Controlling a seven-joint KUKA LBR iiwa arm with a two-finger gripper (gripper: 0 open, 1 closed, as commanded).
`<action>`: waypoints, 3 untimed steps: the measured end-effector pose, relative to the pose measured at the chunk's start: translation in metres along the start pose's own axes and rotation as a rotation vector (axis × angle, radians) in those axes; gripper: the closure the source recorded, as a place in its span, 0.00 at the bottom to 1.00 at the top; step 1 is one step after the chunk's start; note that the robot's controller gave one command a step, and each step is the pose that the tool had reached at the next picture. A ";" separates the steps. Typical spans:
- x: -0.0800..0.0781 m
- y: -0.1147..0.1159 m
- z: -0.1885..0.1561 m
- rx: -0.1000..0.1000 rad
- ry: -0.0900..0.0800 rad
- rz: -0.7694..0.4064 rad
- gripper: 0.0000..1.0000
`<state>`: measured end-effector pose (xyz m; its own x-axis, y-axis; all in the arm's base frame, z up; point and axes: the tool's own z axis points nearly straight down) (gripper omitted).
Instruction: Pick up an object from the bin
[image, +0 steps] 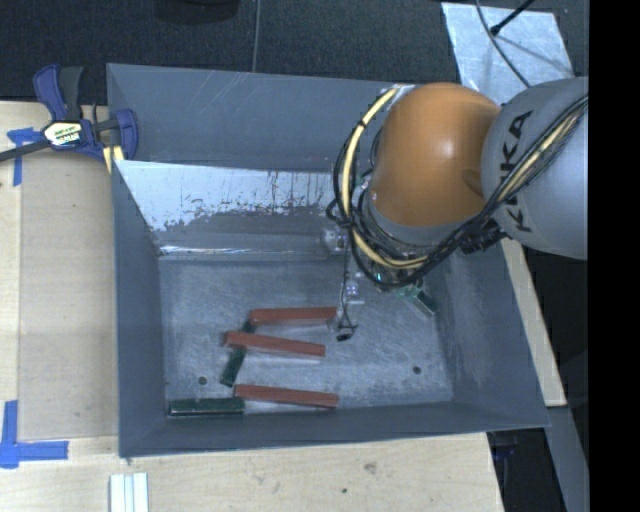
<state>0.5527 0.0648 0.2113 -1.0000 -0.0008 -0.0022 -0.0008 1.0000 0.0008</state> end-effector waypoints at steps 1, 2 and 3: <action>0.001 0.036 0.144 0.002 0.009 -0.100 0.00; -0.001 0.036 0.141 0.000 0.002 -0.097 1.00; -0.046 0.037 0.001 0.002 -0.008 -0.758 1.00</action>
Offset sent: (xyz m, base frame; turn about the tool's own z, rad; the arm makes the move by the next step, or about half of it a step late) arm 0.0002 0.0369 -0.1411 -0.0989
